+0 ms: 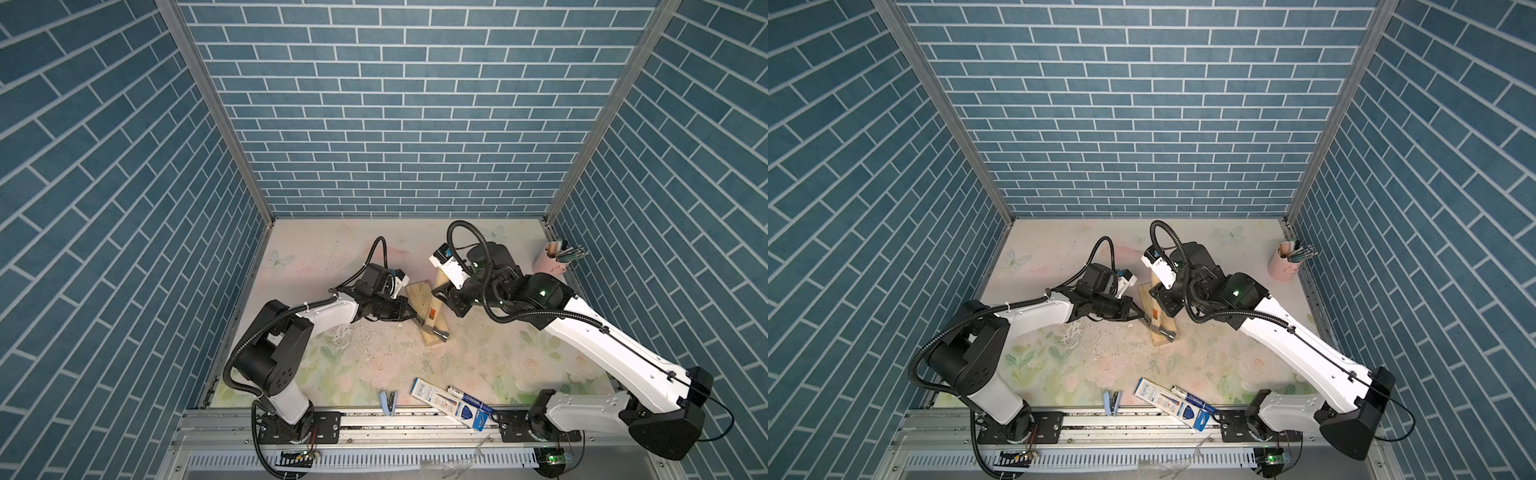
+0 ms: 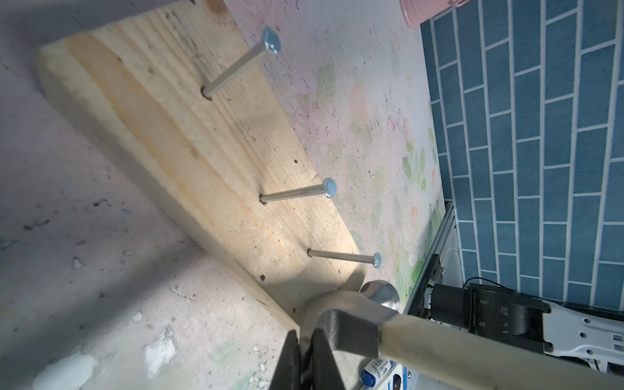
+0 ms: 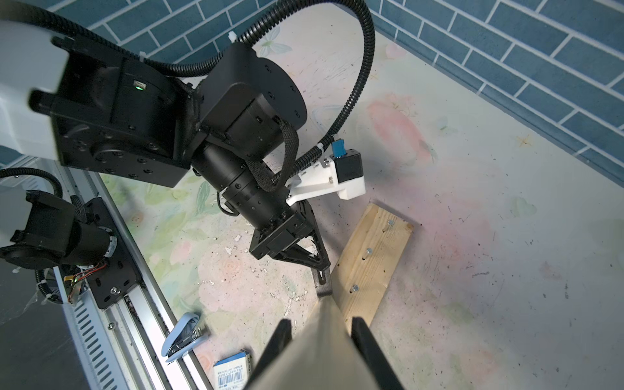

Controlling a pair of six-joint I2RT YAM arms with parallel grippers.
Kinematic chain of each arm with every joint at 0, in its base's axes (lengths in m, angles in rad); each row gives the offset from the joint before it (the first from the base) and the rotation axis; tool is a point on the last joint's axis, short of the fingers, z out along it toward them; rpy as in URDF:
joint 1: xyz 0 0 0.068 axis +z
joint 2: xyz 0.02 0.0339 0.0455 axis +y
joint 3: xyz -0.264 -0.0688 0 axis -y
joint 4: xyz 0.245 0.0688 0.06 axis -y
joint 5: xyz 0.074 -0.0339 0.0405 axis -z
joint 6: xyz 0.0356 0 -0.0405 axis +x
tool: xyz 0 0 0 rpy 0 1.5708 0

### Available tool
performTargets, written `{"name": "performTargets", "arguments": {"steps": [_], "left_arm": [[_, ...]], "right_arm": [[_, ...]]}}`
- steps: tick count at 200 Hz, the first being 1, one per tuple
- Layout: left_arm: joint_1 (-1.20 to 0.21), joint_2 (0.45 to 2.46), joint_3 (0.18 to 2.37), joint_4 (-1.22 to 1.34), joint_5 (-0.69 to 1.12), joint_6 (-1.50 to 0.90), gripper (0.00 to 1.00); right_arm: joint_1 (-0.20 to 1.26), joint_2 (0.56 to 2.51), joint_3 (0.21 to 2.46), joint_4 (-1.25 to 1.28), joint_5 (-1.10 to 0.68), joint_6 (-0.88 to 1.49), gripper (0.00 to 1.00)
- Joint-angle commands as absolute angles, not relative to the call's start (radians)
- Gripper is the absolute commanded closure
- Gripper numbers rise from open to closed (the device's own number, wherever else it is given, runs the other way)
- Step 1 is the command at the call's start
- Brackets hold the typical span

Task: Use a claw hammer to pull out a nail
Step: Pick up the hammer at the center of the board.

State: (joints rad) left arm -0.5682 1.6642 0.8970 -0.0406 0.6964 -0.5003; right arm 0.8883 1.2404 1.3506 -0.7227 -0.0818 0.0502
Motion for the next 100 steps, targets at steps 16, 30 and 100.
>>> {"name": "performTargets", "arguments": {"steps": [16,30,100], "left_arm": [[-0.563,1.675,0.897,-0.129,0.555,-0.480,0.98],[-0.561,1.675,0.897,-0.130,0.554,-0.479,0.98],[-0.563,1.675,0.896,-0.130,0.549,-0.475,0.98]], "right_arm": [[0.892,1.259,1.374,-0.730,-0.094,0.002,0.69],[0.892,1.264,1.373,-0.721,-0.094,0.000,0.69],[0.892,1.258,1.350,-0.681,-0.094,-0.002,0.67]]}}
